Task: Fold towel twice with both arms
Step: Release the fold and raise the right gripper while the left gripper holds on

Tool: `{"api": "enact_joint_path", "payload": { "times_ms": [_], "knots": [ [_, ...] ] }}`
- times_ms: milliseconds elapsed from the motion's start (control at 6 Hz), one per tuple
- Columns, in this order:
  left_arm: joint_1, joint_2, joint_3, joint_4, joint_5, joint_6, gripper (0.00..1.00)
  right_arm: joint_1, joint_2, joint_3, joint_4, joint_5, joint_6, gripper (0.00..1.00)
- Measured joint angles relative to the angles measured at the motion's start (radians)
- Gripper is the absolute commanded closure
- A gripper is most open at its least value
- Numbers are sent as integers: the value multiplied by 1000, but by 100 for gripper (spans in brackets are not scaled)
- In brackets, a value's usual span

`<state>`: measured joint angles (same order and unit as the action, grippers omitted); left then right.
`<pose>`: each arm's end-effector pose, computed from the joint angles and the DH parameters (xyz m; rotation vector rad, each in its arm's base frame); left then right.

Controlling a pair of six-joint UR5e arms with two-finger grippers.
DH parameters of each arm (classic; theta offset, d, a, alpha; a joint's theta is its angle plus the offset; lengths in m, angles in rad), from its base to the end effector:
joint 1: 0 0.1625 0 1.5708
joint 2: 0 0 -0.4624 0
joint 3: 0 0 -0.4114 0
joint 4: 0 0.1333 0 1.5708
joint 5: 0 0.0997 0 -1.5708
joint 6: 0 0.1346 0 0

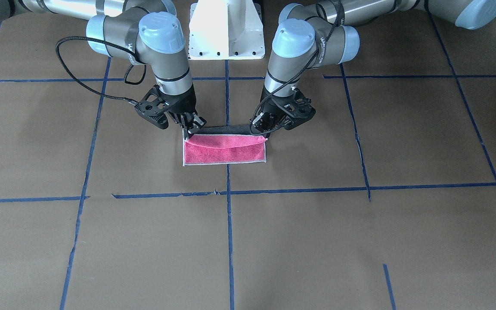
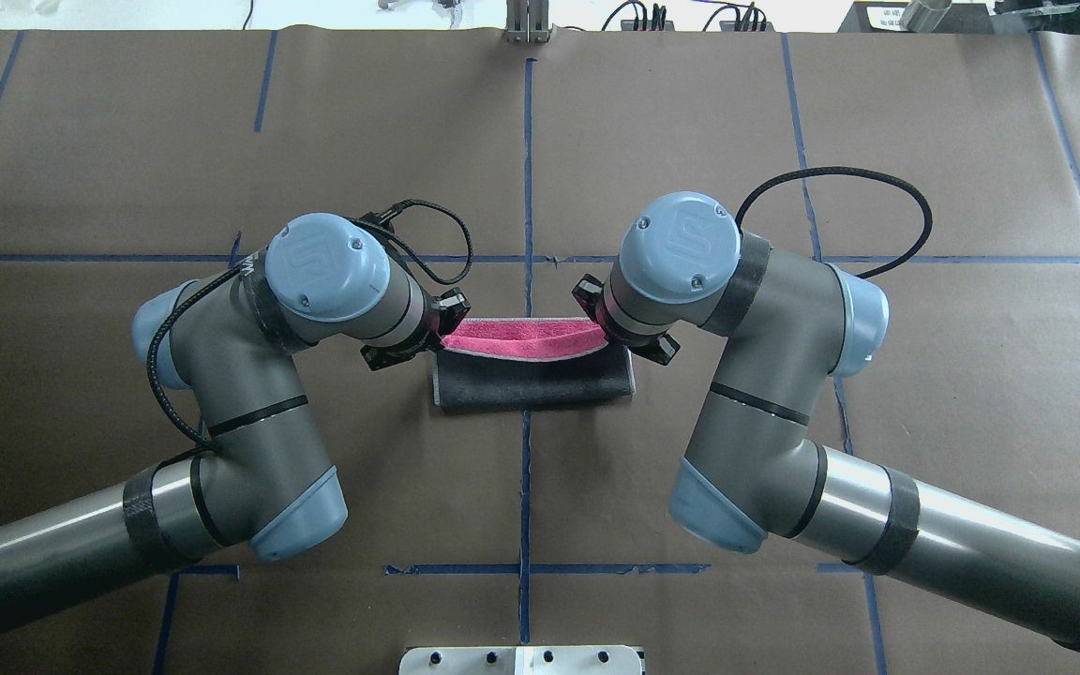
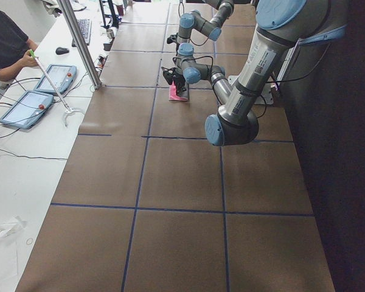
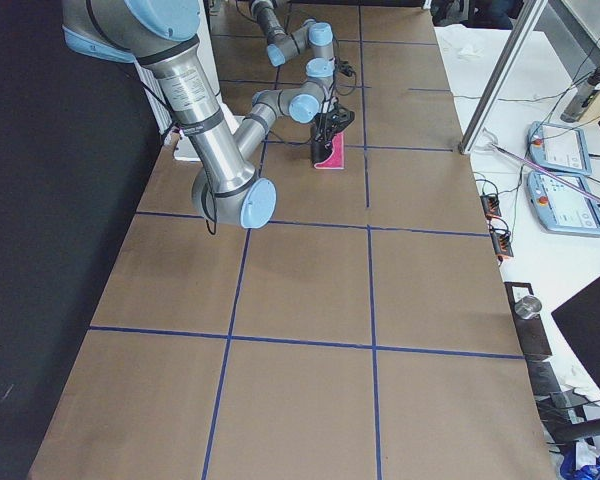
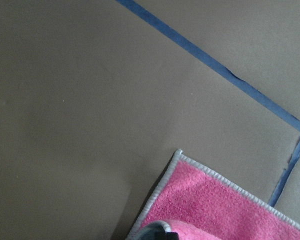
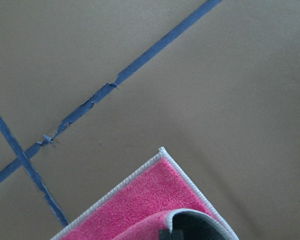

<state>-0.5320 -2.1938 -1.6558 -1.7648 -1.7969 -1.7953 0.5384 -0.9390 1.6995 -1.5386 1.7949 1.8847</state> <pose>0.5915 -0.4678 0.2736 -0.0717 0.9345 -0.5996 -0.5777 -0.4654 0.2732 -0.1253 -0.8266 0.7147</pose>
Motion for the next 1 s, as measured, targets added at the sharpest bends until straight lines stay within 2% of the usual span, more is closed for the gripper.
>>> {"api": "enact_joint_path", "payload": {
  "times_ms": [667, 833, 1000],
  "knots": [
    [-12, -34, 68, -33, 2, 16, 99, 17, 15, -57, 1, 23, -23, 92],
    [-12, -46, 88, -38, 2, 16, 74, 17, 20, -67, 2, 23, -24, 45],
    [-12, -50, 97, -40, 2, 16, 29, 17, 25, -76, 2, 23, -24, 1]
  ]
}}
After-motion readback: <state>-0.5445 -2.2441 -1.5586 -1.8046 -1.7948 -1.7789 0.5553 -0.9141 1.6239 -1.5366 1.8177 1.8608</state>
